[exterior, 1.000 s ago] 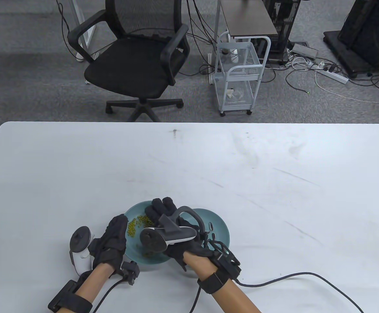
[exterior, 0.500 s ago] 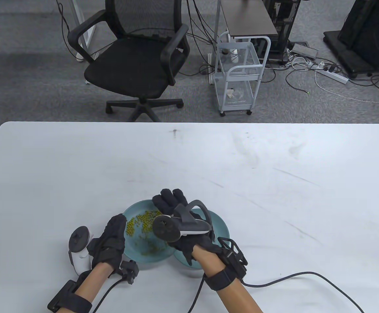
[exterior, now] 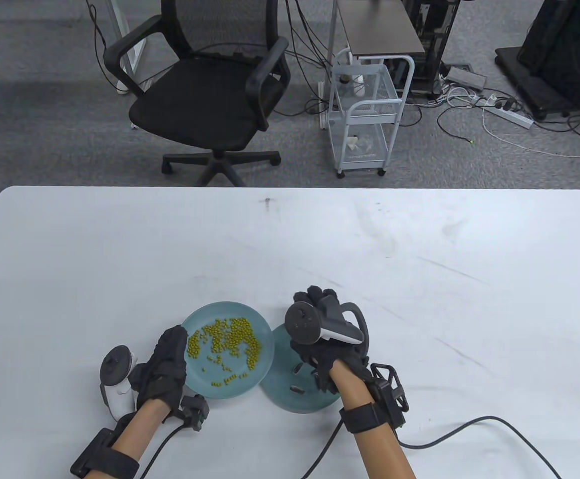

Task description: Pick sunflower seeds with hand pinch into plate

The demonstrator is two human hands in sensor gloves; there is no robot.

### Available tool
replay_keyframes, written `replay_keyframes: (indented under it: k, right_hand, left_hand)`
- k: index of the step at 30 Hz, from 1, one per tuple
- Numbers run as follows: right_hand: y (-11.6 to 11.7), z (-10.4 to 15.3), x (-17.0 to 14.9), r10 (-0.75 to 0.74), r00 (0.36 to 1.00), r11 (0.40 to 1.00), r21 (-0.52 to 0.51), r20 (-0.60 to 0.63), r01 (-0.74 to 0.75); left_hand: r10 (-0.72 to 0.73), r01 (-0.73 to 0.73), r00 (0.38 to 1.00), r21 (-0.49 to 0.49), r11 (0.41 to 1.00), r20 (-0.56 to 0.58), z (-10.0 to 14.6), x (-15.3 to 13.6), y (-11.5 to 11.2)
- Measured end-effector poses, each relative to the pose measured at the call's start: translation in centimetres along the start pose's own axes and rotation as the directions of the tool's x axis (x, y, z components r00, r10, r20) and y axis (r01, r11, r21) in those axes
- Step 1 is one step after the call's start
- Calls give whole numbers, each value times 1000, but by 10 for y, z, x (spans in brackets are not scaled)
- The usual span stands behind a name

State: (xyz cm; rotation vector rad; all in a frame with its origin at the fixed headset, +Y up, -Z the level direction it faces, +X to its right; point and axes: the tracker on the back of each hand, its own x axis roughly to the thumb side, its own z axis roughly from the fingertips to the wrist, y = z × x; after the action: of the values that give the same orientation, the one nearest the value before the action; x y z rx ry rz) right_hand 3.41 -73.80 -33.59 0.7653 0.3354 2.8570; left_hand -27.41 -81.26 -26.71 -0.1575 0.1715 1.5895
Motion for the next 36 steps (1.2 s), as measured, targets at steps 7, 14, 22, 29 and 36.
replay_keyframes:
  k: [7, 14, 22, 29, 36]
  right_hand:
    - [8, -2, -2, -6, 1000, 1000, 26, -18, 6]
    - [7, -1, -5, -30, 999, 1000, 7, -33, 30]
    - [5, -1, -6, -48, 998, 999, -13, -31, 47]
    - [0, 4, -11, -91, 995, 995, -33, -41, 90]
    - [-8, 24, -18, -116, 992, 991, -68, -55, 112]
  left_hand:
    - [-6, 6, 1000, -2, 1000, 1, -1, 0, 1]
    - [-56, 56, 998, 25, 998, 11, -2, 3, 5]
    - [-122, 123, 992, 63, 990, -17, -2, 9, 12]
    - [-46, 57, 995, 128, 990, -89, -5, 3, 30]
    - [-14, 51, 988, 237, 970, -156, -11, -4, 60]
